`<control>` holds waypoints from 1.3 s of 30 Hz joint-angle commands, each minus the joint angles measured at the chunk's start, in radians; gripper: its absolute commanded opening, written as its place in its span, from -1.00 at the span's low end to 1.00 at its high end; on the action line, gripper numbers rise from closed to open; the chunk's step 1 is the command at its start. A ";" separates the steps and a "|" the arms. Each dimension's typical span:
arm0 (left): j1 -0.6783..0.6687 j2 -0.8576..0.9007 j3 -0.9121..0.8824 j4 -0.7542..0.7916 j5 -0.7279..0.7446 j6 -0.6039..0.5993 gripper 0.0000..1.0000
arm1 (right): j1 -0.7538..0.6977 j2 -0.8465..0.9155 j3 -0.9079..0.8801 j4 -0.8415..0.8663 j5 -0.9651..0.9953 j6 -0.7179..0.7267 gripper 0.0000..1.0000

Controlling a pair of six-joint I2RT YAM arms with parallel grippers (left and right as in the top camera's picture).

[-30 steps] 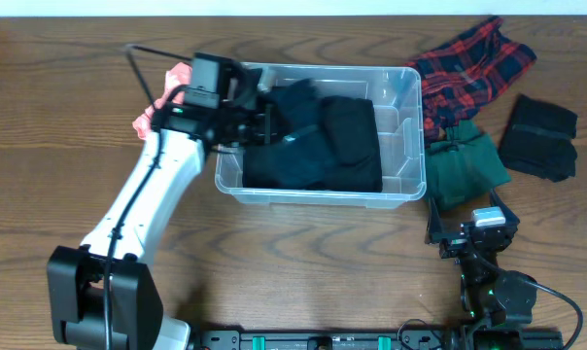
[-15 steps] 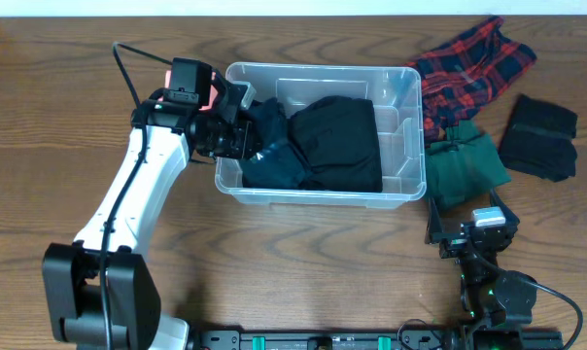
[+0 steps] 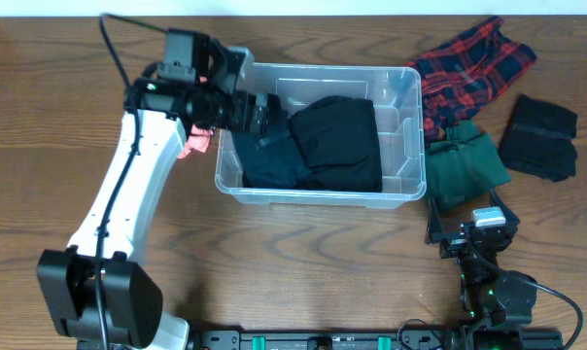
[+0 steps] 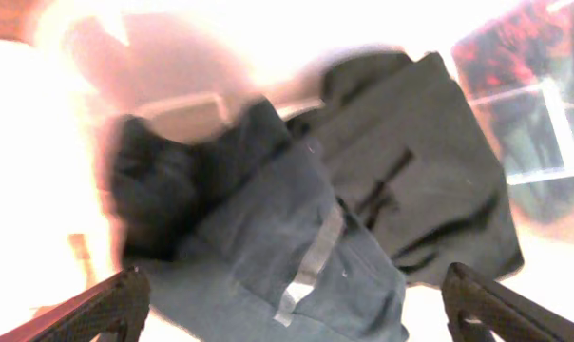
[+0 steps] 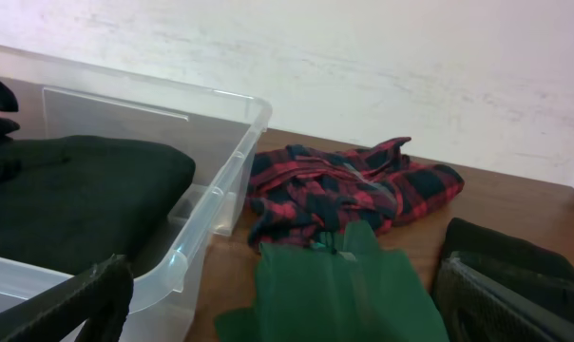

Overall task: Pack container
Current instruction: 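Carry the black cloth with the left gripper into the bin and release, then reach the left gripper to the pink cloth and grasp it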

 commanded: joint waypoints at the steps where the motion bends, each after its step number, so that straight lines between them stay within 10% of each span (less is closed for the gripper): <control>1: 0.035 -0.002 0.114 -0.050 -0.177 -0.004 0.96 | -0.013 -0.005 -0.002 -0.003 0.003 -0.011 0.99; 10: 0.310 0.017 0.167 -0.118 -0.262 -0.201 0.96 | -0.013 -0.005 -0.002 -0.003 0.003 -0.010 0.98; 18: 0.524 0.237 0.167 -0.110 0.073 -0.236 0.96 | -0.013 -0.005 -0.002 -0.003 0.003 -0.011 0.98; 28: 0.515 0.473 0.167 0.084 0.236 -0.368 0.96 | -0.013 -0.005 -0.002 -0.004 0.003 -0.011 0.98; 39: 0.423 0.564 0.167 0.099 0.065 -0.455 0.95 | -0.013 -0.005 -0.002 -0.003 0.003 -0.011 0.98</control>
